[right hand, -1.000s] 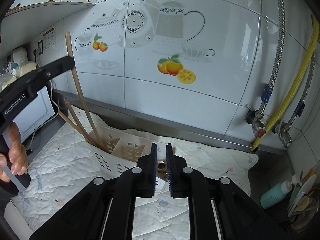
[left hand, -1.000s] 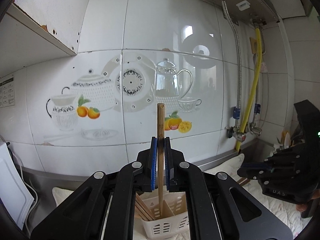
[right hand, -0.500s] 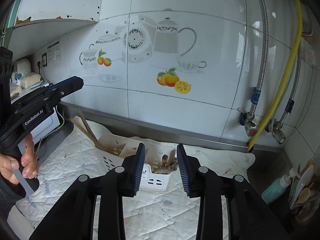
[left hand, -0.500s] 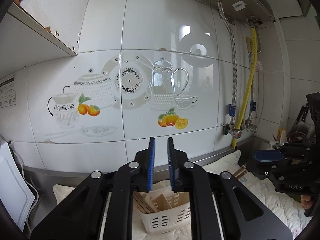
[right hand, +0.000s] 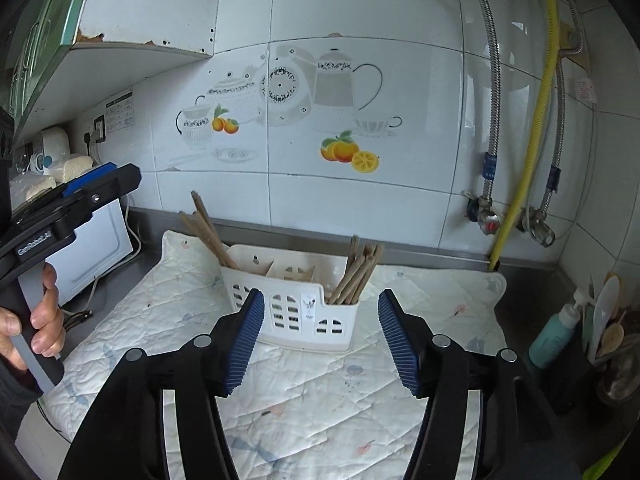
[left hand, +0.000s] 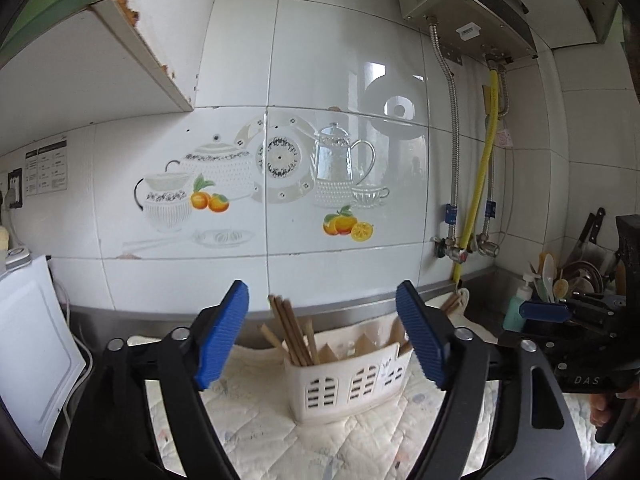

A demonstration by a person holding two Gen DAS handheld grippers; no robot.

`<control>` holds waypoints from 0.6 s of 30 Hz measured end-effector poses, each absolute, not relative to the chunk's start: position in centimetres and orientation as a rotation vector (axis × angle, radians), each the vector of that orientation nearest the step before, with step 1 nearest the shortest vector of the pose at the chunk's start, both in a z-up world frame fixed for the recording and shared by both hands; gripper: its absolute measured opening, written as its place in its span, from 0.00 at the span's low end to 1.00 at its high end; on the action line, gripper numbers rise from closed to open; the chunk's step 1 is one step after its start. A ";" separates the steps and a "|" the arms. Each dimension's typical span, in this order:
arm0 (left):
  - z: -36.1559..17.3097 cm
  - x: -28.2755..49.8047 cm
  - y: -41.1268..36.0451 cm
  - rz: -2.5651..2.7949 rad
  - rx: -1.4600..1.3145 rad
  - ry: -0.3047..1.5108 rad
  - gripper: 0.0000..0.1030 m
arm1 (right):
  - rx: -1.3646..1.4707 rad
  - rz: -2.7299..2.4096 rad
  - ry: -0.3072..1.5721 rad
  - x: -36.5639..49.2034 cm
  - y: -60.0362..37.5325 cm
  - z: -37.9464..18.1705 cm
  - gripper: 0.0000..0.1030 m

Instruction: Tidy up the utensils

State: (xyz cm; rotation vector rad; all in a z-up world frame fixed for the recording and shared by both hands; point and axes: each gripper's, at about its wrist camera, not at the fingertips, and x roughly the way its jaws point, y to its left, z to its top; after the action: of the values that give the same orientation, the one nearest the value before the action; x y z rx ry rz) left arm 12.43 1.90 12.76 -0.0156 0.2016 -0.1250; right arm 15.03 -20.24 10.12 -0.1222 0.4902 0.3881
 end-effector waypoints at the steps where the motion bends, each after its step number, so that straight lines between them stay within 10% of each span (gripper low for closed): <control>1: 12.3 12.0 2.0 -0.121 -0.015 0.211 0.83 | -0.121 0.387 0.493 14.6 -20.2 9.7 0.56; 5: 10.7 10.1 2.7 -0.097 -0.016 0.236 0.96 | -0.102 0.378 0.505 13.0 -20.1 8.3 0.65; 18: 5.1 5.6 4.2 -0.010 -0.011 0.358 0.96 | -0.056 0.350 0.547 8.8 -20.0 4.7 0.86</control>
State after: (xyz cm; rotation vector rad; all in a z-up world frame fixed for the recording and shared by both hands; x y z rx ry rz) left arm 5.62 4.16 5.11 -0.0112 0.3584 -0.0097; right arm 8.76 -20.05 4.72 -0.0560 0.5470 0.3496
